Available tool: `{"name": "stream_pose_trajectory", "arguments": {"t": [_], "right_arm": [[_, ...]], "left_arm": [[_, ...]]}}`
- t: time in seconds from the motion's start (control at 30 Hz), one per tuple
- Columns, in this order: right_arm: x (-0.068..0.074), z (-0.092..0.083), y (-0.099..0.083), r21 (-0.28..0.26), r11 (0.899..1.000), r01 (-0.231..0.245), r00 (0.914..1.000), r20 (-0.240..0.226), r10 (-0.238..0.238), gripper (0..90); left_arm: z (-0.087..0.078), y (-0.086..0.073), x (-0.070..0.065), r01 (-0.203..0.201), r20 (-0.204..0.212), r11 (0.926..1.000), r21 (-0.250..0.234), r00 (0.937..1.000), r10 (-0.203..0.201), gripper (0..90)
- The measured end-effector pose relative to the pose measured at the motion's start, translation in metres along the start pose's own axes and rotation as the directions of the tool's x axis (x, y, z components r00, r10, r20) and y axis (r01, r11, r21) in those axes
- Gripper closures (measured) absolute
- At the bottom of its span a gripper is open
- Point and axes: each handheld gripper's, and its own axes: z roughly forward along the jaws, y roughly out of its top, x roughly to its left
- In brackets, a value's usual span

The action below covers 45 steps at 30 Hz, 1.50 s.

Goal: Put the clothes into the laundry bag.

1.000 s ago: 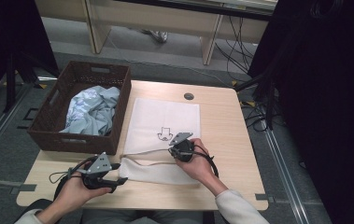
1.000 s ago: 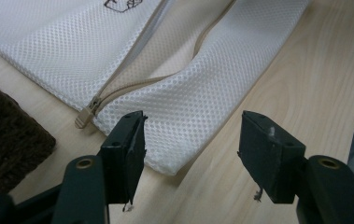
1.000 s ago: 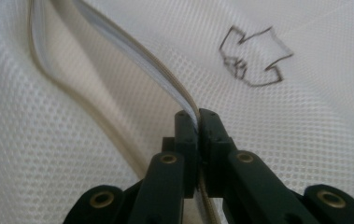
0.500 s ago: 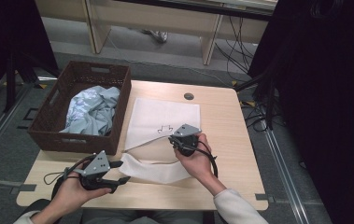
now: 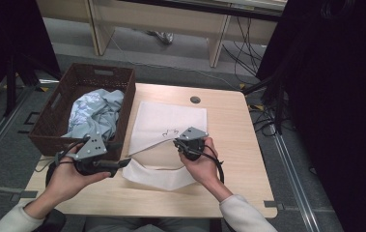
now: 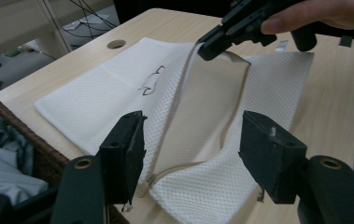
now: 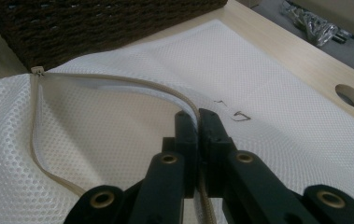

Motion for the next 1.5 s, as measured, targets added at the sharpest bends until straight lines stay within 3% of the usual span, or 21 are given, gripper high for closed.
{"name": "stream_pose_trajectory", "arguments": {"t": [0.2,0.37,0.47,0.5,0.63,0.67,0.7,0.73,0.8,0.87,1.0,1.03,1.07,1.13,1.23,1.27,1.33,1.4,1.43,1.47,1.5], "right_arm": [[0.001,-0.002,0.003,-0.019,1.000,-0.009,0.9999,0.004,0.009,87.9],[-0.001,-0.003,0.004,-0.029,1.000,-0.012,0.9999,0.010,0.012,87.9],[0.000,-0.003,0.005,-0.026,1.000,-0.016,0.9998,0.008,0.016,87.9],[0.000,-0.002,0.005,-0.025,1.000,-0.010,0.9999,0.003,0.010,87.9],[0.002,-0.003,0.005,-0.025,0.999,-0.032,0.9995,0.006,0.032,87.9],[0.000,-0.003,0.006,-0.032,0.999,0.007,1.0000,0.007,-0.007,87.9],[0.000,-0.003,0.006,-0.032,0.999,0.007,1.0000,0.007,-0.007,87.9],[0.001,-0.003,0.006,-0.039,0.999,-0.009,0.9999,0.014,0.009,87.9],[0.001,-0.004,0.006,-0.035,0.999,-0.007,0.9999,0.013,0.007,87.9],[0.001,-0.005,0.007,-0.025,1.000,-0.009,0.9999,0.004,0.009,87.9],[0.002,-0.003,0.007,-0.044,0.999,-0.011,0.9998,0.015,0.012,87.9],[0.002,-0.003,0.007,-0.046,0.999,-0.011,0.9998,0.015,0.012,87.9],[0.003,-0.004,0.008,-0.041,0.999,-0.007,0.9999,0.012,0.008,87.9],[0.002,-0.004,0.008,-0.037,0.999,-0.002,0.9999,0.010,0.003,87.9],[0.002,-0.004,0.008,-0.044,0.999,0.018,0.9998,0.011,-0.018,87.9],[0.002,-0.004,0.008,-0.038,0.999,0.005,1.0000,0.008,-0.004,87.9],[0.002,-0.004,0.008,-0.038,0.999,0.003,1.0000,0.008,-0.003,87.9],[0.003,-0.003,0.008,-0.042,0.999,0.003,1.0000,0.009,-0.003,87.9],[0.002,-0.004,0.008,-0.037,0.999,0.005,1.0000,0.004,-0.005,87.9],[0.002,-0.004,0.008,-0.038,0.999,0.005,1.0000,0.007,-0.005,87.9],[0.002,-0.004,0.008,-0.037,0.999,0.006,1.0000,0.007,-0.006,87.9]], "left_arm": [[-0.002,0.011,0.028,0.032,-0.061,0.9992,0.026,0.9977,-0.030,37.8],[-0.007,0.026,0.060,0.053,-0.140,0.9975,0.047,0.9891,-0.046,37.6],[-0.005,0.031,0.073,0.075,-0.158,0.9953,0.061,0.9854,-0.065,36.4],[-0.004,0.032,0.078,0.055,-0.163,0.9958,0.073,0.9858,-0.043,36.4],[0.001,0.032,0.095,0.071,-0.183,0.9901,0.121,0.9820,-0.048,36.2],[0.003,0.031,0.099,0.066,-0.188,0.9892,0.131,0.9814,-0.041,36.0],[0.003,0.031,0.099,0.066,-0.188,0.9892,0.131,0.9814,-0.041,35.4],[0.005,0.029,0.106,0.091,-0.204,0.9850,0.146,0.9771,-0.060,35.1],[0.006,0.028,0.112,0.072,-0.202,0.9844,0.161,0.9786,-0.039,34.5],[0.008,0.027,0.118,0.096,-0.213,0.9819,0.163,0.9751,-0.060,34.4],[0.014,0.024,0.133,0.120,-0.233,0.9736,0.195,0.9698,-0.073,33.6],[0.016,0.023,0.137,0.138,-0.241,0.9699,0.201,0.9665,-0.087,33.6],[0.018,0.023,0.144,0.125,-0.242,0.9626,0.241,0.9682,-0.065,33.4],[0.021,0.022,0.148,0.138,-0.254,0.9598,0.245,0.9644,-0.074,33.3],[0.029,0.019,0.158,0.159,-0.256,0.9442,0.288,0.9630,-0.085,32.6],[0.029,0.019,0.158,0.159,-0.256,0.9442,0.288,0.9630,-0.085,32.2],[0.037,0.015,0.163,0.199,-0.271,0.9304,0.308,0.9556,-0.114,31.5],[0.041,0.013,0.165,0.202,-0.283,0.9332,0.297,0.9521,-0.116,31.5],[0.042,0.012,0.168,0.215,-0.280,0.9206,0.326,0.9522,-0.123,31.5],[0.047,0.009,0.171,0.232,-0.300,0.9226,0.308,0.9440,-0.138,31.4],[0.049,0.007,0.174,0.236,-0.304,0.9201,0.313,0.9427,-0.138,31.1]]}}
